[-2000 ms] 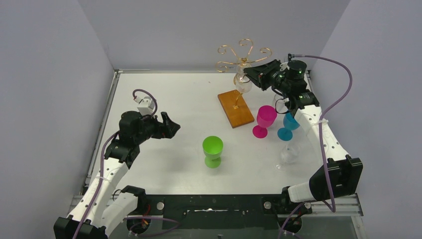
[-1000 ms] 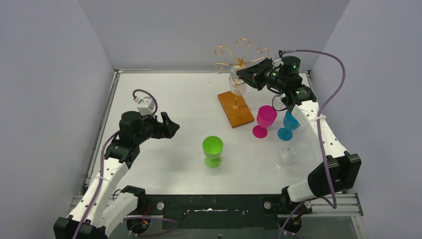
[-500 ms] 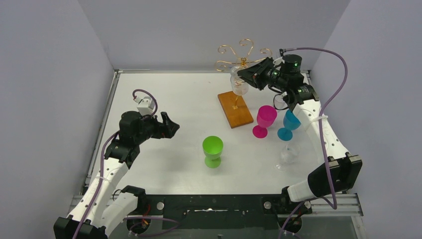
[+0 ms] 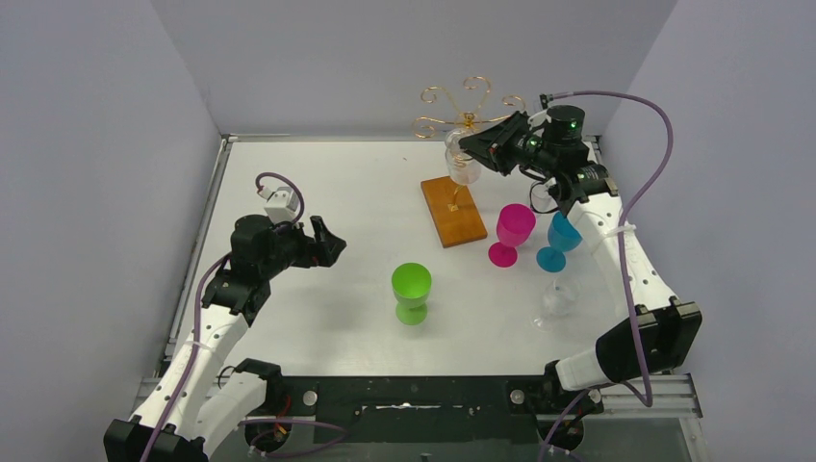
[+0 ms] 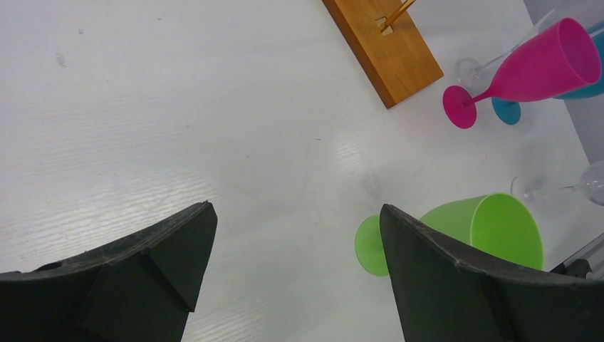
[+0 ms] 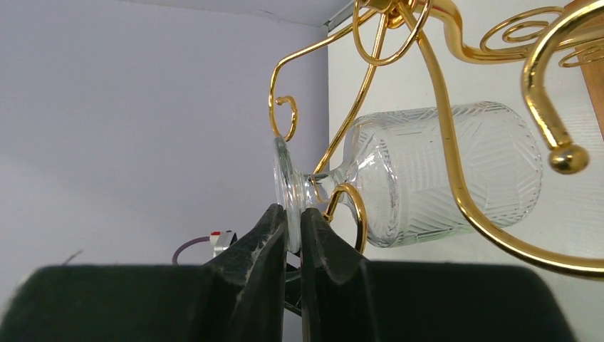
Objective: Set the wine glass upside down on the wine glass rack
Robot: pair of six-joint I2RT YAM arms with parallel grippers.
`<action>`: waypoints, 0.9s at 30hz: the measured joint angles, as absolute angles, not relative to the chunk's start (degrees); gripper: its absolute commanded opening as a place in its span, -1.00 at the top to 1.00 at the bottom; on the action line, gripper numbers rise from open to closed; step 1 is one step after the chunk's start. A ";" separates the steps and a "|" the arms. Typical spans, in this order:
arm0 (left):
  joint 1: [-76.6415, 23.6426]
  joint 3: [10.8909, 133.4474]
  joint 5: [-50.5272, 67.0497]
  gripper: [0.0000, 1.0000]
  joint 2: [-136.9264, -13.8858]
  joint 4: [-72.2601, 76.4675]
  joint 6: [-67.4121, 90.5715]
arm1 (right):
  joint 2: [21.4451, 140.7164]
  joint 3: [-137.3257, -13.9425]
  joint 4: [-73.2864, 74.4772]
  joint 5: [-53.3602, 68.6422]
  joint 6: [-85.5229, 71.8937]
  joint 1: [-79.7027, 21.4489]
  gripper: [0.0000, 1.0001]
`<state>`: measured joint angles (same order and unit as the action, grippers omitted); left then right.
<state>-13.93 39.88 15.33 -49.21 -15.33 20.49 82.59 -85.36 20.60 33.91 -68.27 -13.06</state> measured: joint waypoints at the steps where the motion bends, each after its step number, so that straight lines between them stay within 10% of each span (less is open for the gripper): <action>1: -13.93 39.86 15.25 -0.72 -49.21 -15.33 20.49 | 82.37 -85.08 20.45 33.91 -68.29 -13.06 1.00; 27: -13.93 39.88 14.04 -0.72 -50.46 -17.41 20.45 | 80.23 -82.59 18.50 35.51 -69.38 -13.23 1.00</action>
